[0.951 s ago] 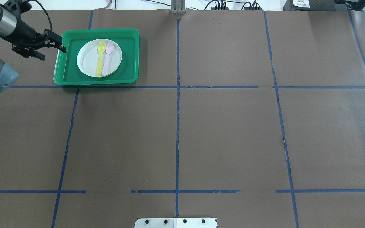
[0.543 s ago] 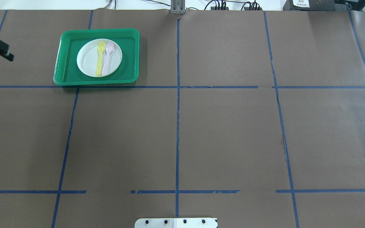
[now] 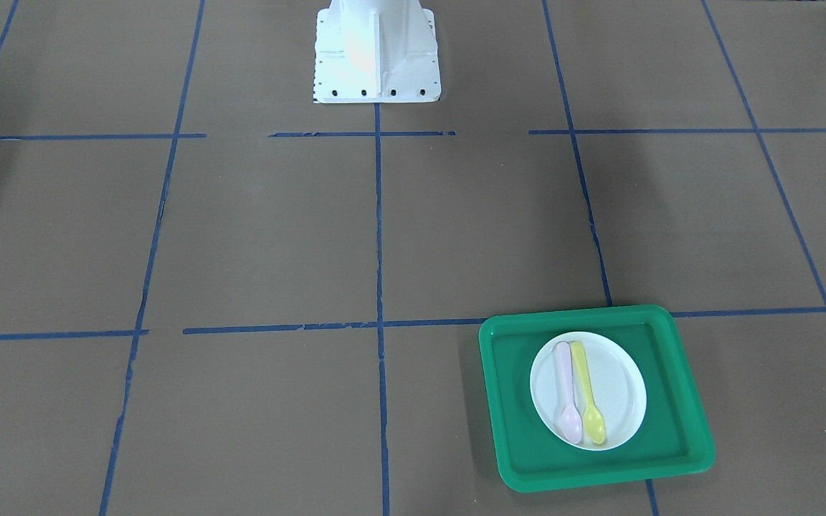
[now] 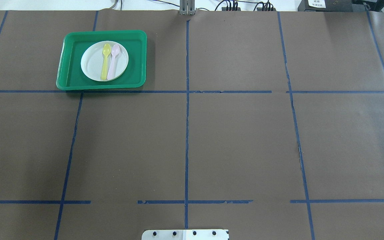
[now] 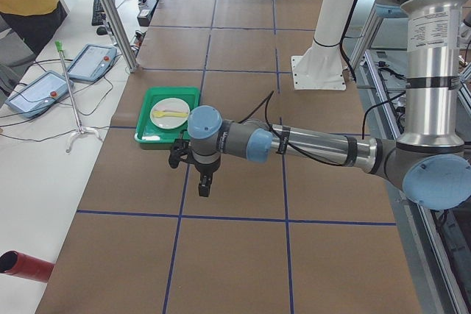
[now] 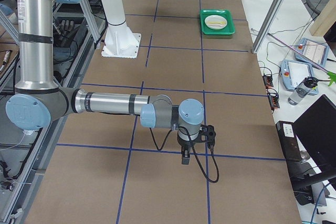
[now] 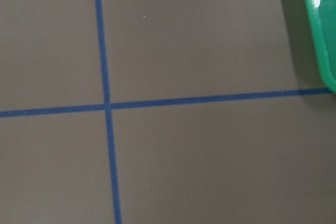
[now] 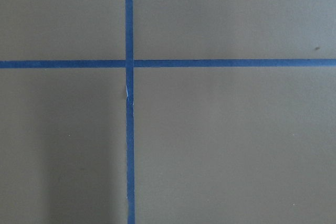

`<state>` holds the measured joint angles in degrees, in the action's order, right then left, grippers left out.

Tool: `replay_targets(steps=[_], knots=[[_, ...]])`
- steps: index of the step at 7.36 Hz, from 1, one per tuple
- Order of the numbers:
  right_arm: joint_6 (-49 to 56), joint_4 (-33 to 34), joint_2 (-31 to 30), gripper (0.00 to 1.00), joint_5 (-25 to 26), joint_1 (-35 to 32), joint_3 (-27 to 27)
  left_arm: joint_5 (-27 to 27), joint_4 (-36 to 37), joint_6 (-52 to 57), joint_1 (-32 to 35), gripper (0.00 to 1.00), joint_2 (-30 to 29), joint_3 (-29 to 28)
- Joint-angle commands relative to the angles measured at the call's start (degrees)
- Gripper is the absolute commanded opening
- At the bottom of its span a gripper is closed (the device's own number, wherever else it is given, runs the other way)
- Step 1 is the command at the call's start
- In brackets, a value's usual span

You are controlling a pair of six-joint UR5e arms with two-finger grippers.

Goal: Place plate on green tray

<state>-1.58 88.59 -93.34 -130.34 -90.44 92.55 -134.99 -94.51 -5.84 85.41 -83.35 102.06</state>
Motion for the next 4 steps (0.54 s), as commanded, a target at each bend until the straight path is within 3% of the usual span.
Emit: replay_targets(steps=[1,4], knots=[[0.0,0.0,0.0,1.0,0.0,0.0,0.0,-0.45,0.02,5.46,1.34,1.0,3.54,-0.02],[0.0,0.0,0.0,1.0,0.0,0.0,0.0,-0.45,0.29,7.34,4.33,1.0,3.63,-0.99]])
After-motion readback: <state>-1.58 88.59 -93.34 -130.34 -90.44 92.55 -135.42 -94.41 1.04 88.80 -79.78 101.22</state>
